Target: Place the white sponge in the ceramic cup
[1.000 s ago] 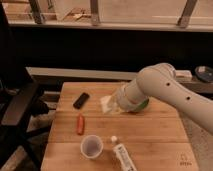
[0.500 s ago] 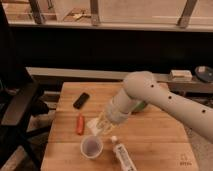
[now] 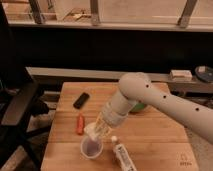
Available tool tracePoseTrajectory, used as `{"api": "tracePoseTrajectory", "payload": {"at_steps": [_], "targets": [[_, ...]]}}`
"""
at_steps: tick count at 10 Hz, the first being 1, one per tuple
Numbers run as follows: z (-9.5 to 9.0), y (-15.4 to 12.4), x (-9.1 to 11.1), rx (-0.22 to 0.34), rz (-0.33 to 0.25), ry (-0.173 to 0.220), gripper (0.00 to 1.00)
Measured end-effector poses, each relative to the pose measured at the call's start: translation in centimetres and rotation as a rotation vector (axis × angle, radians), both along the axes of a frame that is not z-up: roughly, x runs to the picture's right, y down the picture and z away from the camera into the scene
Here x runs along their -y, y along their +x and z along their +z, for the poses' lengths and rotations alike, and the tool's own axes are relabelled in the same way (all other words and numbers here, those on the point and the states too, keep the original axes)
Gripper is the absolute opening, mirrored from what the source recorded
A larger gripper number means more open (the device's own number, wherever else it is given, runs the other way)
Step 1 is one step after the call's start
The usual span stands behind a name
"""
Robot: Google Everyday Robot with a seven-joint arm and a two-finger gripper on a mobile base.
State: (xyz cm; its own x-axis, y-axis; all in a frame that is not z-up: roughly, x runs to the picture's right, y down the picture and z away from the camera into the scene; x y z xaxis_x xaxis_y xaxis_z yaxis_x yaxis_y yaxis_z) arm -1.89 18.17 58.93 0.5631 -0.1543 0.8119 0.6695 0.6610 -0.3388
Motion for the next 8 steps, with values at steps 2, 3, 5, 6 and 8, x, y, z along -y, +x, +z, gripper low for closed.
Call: {"api": "tracePoseTrajectory", "payload": {"at_steps": [2,3,5,6,8], "targets": [[-0.5,-0.5,-2.0,-0.002,-0.004,-0.051,0.00],[-0.7,-1.0,-2.9,0.003,0.005,-0.071,0.00],[-0.7,-1.6,-4.1,0.014,0.022,-0.094,0.00],[-0.7,-1.7,-4.6,0.015,0.033,-0.103,0.02],[-0.7,-1.5,-5.3,0.011,0.052,-0.117,0.18]]}}
